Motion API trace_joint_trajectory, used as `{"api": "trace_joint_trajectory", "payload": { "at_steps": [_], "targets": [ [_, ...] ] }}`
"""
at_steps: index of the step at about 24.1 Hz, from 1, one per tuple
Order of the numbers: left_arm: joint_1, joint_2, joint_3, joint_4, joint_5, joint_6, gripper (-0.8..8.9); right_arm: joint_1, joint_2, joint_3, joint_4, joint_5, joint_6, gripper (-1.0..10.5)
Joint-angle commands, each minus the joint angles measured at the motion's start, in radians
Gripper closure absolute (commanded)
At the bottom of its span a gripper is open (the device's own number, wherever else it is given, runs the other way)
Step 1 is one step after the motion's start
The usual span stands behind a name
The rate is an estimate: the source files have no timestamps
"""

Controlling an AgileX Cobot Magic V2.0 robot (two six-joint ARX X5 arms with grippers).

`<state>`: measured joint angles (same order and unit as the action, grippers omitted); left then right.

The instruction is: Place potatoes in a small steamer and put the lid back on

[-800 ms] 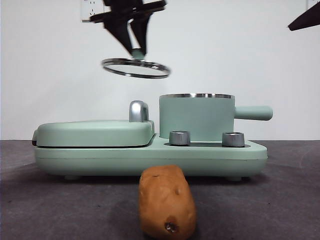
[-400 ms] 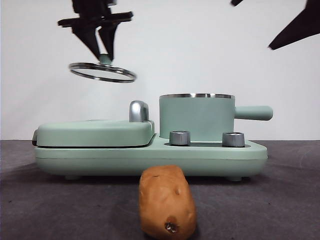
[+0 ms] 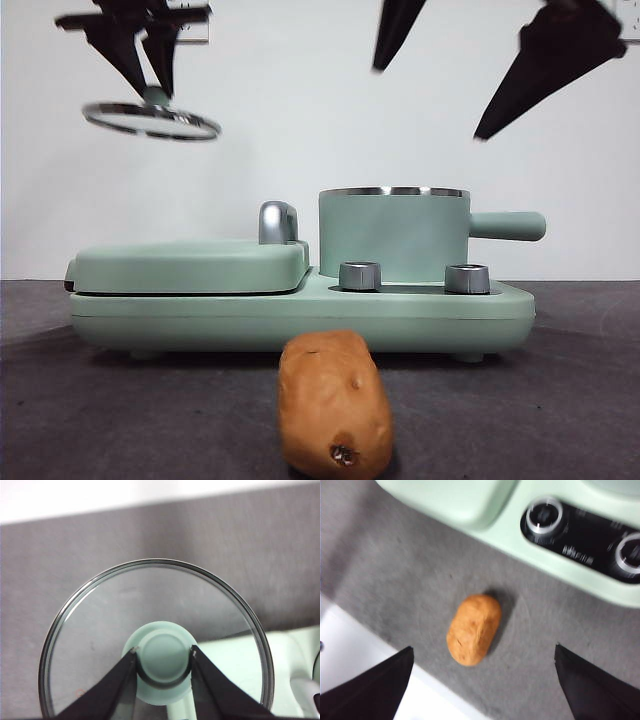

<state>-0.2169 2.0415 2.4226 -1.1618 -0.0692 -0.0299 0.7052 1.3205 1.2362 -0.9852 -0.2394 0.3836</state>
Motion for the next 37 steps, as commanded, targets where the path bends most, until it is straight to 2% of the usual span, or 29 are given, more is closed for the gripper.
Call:
{"api": "trace_joint_trajectory", "payload": {
  "at_steps": [1,5,11,14,21,25,27,30,32,34,37],
  "targets": [
    [0.006,-0.014,0.039,0.026,0.017,-0.016,7.99,0.043,0.101,0.054,-0.050,0.024,0.040,5.0],
    [0.010,-0.023,0.039,0.025,0.018,-0.016,7.99,0.100,0.232,0.100,-0.118,0.068,0.063,5.0],
    [0.011,-0.023,0.039,0.027,0.018,-0.016,7.99,0.179,0.369,0.103,-0.080,0.085,0.108,4.9],
    [0.011,-0.023,0.039,0.027,0.019,-0.016,7.99,0.211,0.418,0.103,-0.025,0.088,0.108,4.2],
    [0.011,-0.023,0.039,0.030,0.029,-0.016,7.99,0.233,0.508,0.103,0.012,0.119,0.110,4.2],
    [0.011,-0.023,0.039,0.031,0.029,-0.016,7.99,0.236,0.549,0.103,0.020,0.124,0.084,4.2],
    [0.011,-0.023,0.039,0.031,0.029,-0.016,7.99,0.236,0.560,0.103,0.016,0.124,0.071,4.9],
    [0.011,-0.023,0.039,0.031,0.029,-0.016,7.99,0.237,0.563,0.103,0.016,0.109,0.057,6.9],
    [0.011,-0.023,0.039,0.031,0.029,-0.016,7.99,0.237,0.563,0.103,0.015,0.109,0.057,7.7],
    [0.011,-0.023,0.039,0.031,0.029,-0.016,7.99,0.237,0.562,0.111,0.013,0.108,0.056,7.7],
    [0.011,-0.023,0.039,0.029,0.029,-0.016,7.99,0.221,0.554,0.203,-0.077,0.110,0.038,7.7]
  ]
}}
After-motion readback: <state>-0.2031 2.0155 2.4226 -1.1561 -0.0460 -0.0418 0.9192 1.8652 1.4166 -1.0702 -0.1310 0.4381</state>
